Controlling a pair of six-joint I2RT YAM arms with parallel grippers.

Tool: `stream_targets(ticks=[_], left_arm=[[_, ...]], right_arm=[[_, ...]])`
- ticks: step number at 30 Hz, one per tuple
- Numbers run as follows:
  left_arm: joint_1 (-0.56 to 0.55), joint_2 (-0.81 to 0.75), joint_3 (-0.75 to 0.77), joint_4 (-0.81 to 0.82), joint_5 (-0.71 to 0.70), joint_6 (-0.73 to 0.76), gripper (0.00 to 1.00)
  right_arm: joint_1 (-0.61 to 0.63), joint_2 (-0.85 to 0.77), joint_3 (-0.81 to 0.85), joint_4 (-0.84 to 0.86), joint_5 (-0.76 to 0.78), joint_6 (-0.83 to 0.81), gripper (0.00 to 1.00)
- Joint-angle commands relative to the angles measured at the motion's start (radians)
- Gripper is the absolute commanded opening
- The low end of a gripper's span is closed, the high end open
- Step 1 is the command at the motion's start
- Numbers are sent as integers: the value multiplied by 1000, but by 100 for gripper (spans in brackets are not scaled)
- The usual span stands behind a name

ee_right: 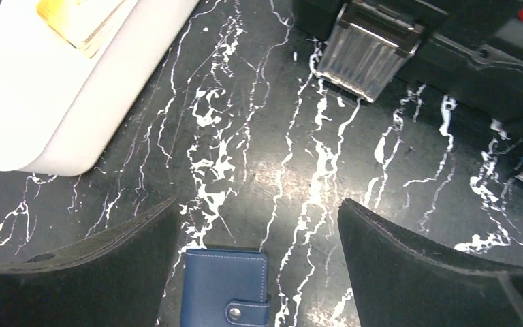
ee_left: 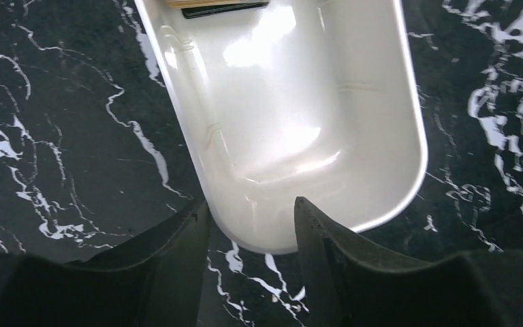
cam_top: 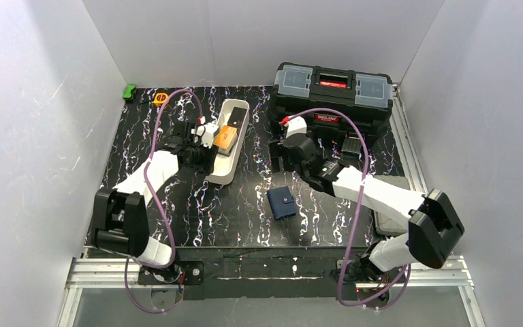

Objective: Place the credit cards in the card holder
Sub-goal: Move the storage box to the center of the board.

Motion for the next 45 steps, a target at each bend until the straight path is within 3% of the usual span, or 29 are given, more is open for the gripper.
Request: stream_targets(ticks=[1, 6, 11, 14, 16, 17, 24, 32, 36, 40, 45], left_arm=[[-20, -78, -38, -63, 97, -6, 47], [-26, -115, -63, -90, 113, -19, 50], [-25, -140, 27, -187, 130, -52, 64], [-7, -151, 122, -269, 150, -73, 80], [43, -157, 179, -304, 201, -98, 97], [73, -156, 207, -324, 220, -113, 98], [292, -155, 307, -418, 311, -126, 98], [404, -154, 367, -474, 320, -87, 98], [407, -152, 379, -465, 322, -95, 98], [406, -152, 388, -462, 333, -101, 98], [406, -152, 391, -463, 334, -97, 98]], right_arm=[[15, 64, 77, 20, -24, 22, 92], [35, 125, 99, 36, -50, 21, 94], [47, 227, 199, 38, -86, 21, 94], [53, 309, 296, 27, -105, 20, 94], [58, 370, 375, 4, -112, 15, 94], [61, 401, 409, -4, -114, 13, 94], [88, 563, 593, -85, -153, 7, 94], [99, 629, 614, -150, -161, -15, 90], [99, 628, 598, -163, -173, -29, 83], [99, 614, 580, -169, -141, -71, 66], [88, 573, 531, -150, -95, -125, 57]])
